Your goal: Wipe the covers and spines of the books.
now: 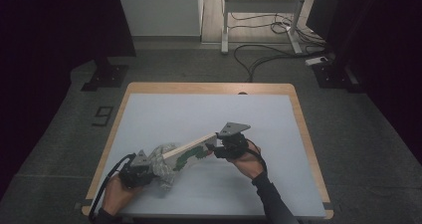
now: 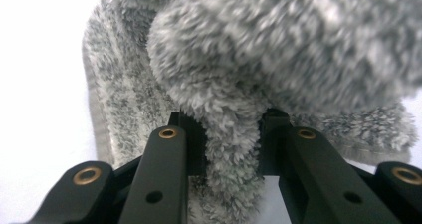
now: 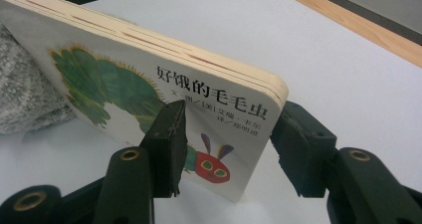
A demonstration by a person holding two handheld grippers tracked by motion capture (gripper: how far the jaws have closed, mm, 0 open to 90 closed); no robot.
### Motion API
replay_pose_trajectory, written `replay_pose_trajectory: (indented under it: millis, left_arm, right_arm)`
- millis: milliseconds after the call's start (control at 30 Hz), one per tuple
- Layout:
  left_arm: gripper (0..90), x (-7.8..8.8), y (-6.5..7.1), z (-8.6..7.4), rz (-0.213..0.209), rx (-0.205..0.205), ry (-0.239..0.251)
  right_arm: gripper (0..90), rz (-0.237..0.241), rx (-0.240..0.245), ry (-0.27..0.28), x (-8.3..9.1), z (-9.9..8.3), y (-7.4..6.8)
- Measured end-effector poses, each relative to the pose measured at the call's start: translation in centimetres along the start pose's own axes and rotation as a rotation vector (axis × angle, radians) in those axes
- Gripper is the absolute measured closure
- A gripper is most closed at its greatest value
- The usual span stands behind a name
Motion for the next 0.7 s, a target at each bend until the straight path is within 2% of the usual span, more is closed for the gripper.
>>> replay_pose_trajectory:
  millis: [300, 700]
  left_arm:
    - [71.3, 3.5, -1.9, 0.9, 0.038, 0.026, 0.049]
    - [71.1, 7.4, -5.4, 2.6, 0.111, 0.056, 0.079]
  right_arm:
    - [46.8, 0.005, -0.002, 0.003, 0.0, 0.0, 0.0]
    - [46.7, 0.006, -0.001, 0.001, 0.0, 0.0, 0.0]
Point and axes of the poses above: each handheld gripper's, and its own axes: x roughly backward along the jaws, z roughly out of its top, y roughly to its right, the point moved 8 cm from there along -x, roughly forward along the jaws, and after that the axes turned 3 degrees about -y, right-handed, at the moved point
